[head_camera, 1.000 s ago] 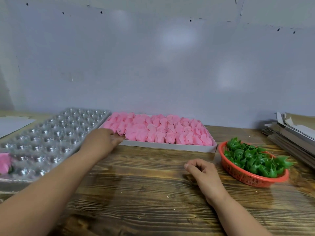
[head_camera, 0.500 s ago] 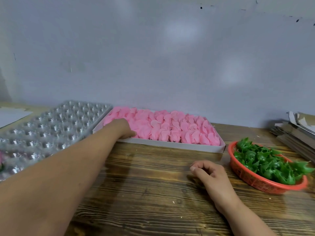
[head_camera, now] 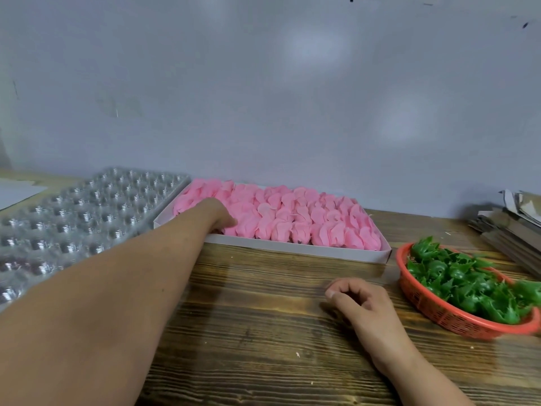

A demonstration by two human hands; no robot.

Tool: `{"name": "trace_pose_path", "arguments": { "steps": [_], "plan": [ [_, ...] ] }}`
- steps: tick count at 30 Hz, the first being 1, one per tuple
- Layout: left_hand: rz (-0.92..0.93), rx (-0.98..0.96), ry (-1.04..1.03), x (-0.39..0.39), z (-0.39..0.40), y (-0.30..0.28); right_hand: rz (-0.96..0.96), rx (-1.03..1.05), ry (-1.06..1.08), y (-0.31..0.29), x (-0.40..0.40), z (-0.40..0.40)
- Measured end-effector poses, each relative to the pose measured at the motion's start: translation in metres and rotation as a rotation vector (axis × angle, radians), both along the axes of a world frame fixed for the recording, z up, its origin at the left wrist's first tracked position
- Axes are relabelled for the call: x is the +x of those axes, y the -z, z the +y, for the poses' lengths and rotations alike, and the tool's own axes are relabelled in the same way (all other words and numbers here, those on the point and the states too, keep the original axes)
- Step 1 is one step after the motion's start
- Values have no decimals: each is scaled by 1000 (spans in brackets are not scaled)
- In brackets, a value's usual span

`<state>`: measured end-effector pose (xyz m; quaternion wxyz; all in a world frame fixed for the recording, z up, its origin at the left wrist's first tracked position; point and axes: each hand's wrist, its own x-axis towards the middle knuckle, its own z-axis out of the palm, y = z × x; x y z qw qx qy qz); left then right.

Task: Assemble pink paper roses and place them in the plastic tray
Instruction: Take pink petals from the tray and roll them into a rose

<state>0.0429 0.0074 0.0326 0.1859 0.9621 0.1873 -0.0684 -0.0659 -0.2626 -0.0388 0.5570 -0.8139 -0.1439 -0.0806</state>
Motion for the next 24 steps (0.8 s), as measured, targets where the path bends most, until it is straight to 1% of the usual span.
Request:
{"name": "trace_pose_path", "arguments": {
  "steps": [11,20,24],
  "plan": [
    [57,16,-1,1,-11,-3,8,-11,-7,0,1,-1],
    [-49,-42,-60,4,-8,2,23,-8,20,-1,2,-2],
    [-157,-124,-72,0,-2,-7,27,35,26,0,2,-1]
  ]
}}
